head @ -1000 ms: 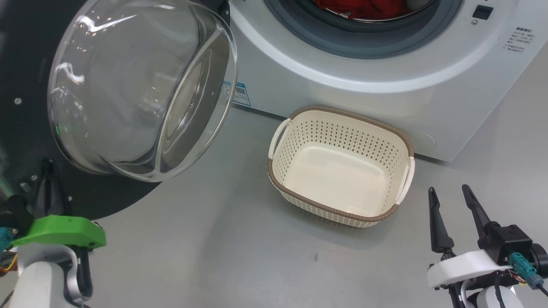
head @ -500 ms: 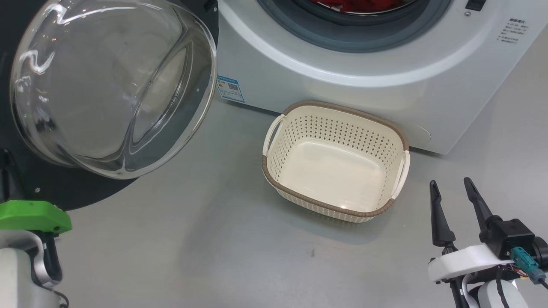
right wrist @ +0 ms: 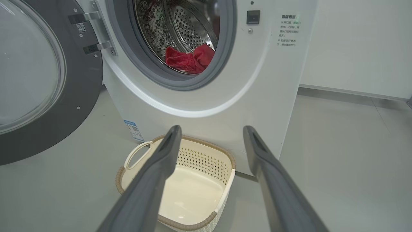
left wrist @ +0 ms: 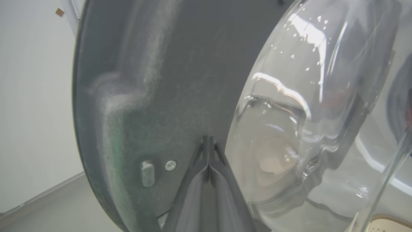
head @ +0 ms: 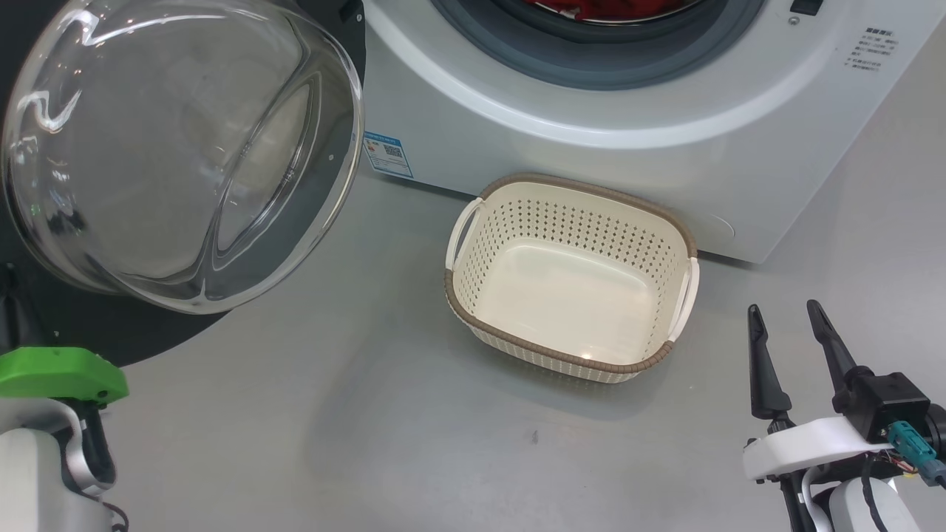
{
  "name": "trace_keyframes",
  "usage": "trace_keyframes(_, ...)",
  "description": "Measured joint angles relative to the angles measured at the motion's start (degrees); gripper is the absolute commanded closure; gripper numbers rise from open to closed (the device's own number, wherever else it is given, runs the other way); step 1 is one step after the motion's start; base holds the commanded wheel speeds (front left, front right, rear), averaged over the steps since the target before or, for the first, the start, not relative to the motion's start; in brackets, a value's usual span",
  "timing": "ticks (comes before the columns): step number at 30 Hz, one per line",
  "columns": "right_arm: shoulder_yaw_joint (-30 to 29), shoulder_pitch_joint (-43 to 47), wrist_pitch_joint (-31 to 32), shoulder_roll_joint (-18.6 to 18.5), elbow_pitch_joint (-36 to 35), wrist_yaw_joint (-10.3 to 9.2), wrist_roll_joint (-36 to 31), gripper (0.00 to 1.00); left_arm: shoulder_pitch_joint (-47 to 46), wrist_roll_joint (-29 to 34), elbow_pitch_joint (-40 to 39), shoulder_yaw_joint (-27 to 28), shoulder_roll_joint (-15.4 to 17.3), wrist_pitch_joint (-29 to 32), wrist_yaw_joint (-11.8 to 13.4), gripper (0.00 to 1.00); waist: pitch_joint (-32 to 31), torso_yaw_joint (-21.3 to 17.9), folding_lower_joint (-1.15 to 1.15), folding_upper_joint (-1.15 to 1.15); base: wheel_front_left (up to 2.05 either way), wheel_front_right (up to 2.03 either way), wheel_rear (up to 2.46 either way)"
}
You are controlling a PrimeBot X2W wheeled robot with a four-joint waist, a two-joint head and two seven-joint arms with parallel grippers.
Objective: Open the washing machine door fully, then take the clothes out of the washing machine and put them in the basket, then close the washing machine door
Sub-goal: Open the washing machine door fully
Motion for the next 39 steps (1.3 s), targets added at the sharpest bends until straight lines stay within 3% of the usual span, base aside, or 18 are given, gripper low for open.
trace_keyframes(20,0.1,-0.3,0.0,0.2,-0.3,0.49,-0.6,0.00,8.3,5.2,-13.7,-2.8,-6.4,-0.2,-1.2,1.00,-1.8,-0.4,0.00,0.00,0.00,0.00,0.00)
trace_keyframes(39,3.2,-0.2,0.0,0.6,-0.5,1.00,-0.6,0.00,16.8,8.1,-20.2,-13.9,-7.0,-0.2,-5.2,1.00,-3.9,-5.8,0.00,0.00,0.00,0.00,0.00)
